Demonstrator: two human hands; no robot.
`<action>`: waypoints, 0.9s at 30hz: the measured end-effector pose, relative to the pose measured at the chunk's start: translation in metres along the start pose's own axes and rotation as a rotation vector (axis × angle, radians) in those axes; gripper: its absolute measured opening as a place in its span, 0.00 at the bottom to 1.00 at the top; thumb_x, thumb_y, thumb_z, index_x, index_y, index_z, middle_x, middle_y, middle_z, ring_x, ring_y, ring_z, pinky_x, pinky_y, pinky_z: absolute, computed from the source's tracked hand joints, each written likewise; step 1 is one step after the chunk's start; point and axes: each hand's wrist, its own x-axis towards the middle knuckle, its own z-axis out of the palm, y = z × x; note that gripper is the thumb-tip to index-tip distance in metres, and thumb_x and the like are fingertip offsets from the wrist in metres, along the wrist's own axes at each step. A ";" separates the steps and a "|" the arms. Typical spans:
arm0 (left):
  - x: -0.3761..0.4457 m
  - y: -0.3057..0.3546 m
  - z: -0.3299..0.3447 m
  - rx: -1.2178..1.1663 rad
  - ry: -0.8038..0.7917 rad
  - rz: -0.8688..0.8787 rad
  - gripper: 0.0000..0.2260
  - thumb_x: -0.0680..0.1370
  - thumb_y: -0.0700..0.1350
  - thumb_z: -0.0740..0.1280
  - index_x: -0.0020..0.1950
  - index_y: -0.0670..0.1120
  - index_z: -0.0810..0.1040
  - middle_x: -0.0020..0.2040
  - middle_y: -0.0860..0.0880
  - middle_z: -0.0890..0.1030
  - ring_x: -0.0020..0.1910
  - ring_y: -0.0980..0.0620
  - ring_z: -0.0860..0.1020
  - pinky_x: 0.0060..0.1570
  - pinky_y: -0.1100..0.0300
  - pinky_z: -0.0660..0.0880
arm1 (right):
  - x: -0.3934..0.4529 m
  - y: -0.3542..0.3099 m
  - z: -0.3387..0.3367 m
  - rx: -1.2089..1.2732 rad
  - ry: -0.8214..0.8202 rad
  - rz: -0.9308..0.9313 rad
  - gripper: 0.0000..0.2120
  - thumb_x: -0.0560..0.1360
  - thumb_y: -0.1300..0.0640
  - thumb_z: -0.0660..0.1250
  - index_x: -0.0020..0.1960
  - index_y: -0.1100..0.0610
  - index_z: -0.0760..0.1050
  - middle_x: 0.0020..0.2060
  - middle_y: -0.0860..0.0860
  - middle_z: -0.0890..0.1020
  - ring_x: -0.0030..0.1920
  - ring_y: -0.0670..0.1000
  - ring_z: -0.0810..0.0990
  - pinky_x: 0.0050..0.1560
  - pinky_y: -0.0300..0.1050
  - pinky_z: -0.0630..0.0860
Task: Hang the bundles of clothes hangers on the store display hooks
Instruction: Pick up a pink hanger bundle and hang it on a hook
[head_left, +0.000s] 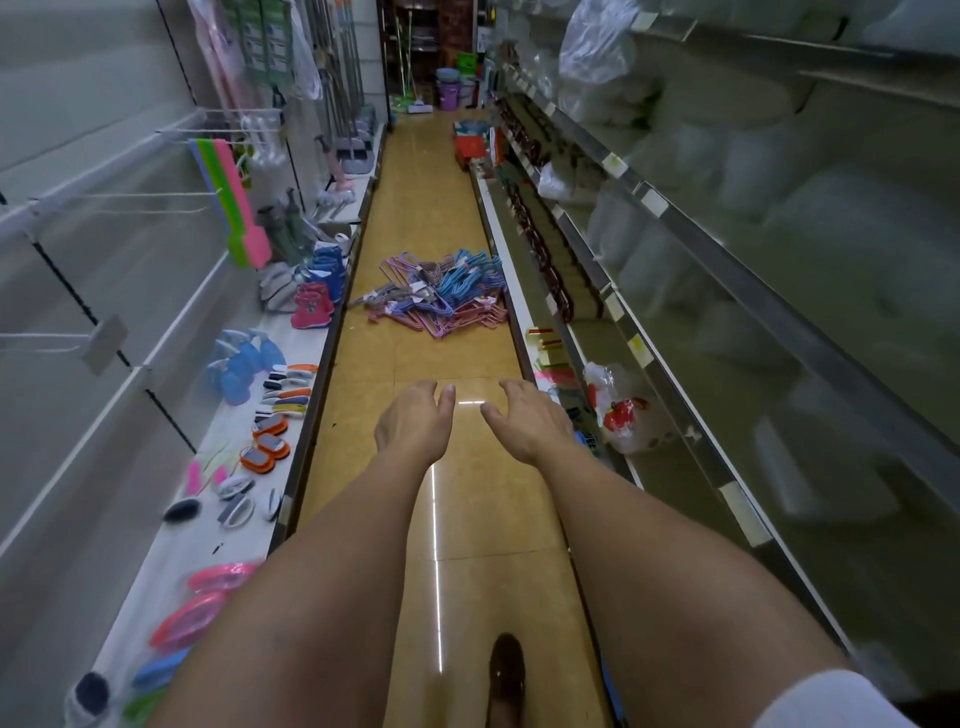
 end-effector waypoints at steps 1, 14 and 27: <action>0.014 0.002 0.003 0.002 0.002 -0.004 0.22 0.82 0.56 0.51 0.72 0.46 0.66 0.70 0.47 0.71 0.67 0.47 0.71 0.59 0.51 0.71 | 0.016 0.002 -0.001 -0.001 -0.004 -0.004 0.28 0.81 0.44 0.52 0.76 0.57 0.58 0.73 0.55 0.64 0.70 0.56 0.66 0.66 0.52 0.65; 0.202 0.061 0.029 0.031 0.012 -0.051 0.23 0.82 0.56 0.51 0.73 0.46 0.66 0.70 0.47 0.70 0.67 0.46 0.70 0.61 0.51 0.70 | 0.213 0.044 -0.034 -0.023 -0.023 -0.065 0.27 0.81 0.43 0.53 0.75 0.56 0.58 0.72 0.55 0.65 0.70 0.56 0.66 0.65 0.52 0.66; 0.370 0.080 0.055 0.022 0.012 -0.058 0.21 0.82 0.55 0.51 0.68 0.44 0.70 0.66 0.45 0.74 0.64 0.45 0.73 0.57 0.52 0.70 | 0.388 0.067 -0.043 -0.056 -0.047 -0.074 0.27 0.80 0.43 0.53 0.74 0.57 0.60 0.71 0.56 0.66 0.69 0.57 0.68 0.65 0.53 0.66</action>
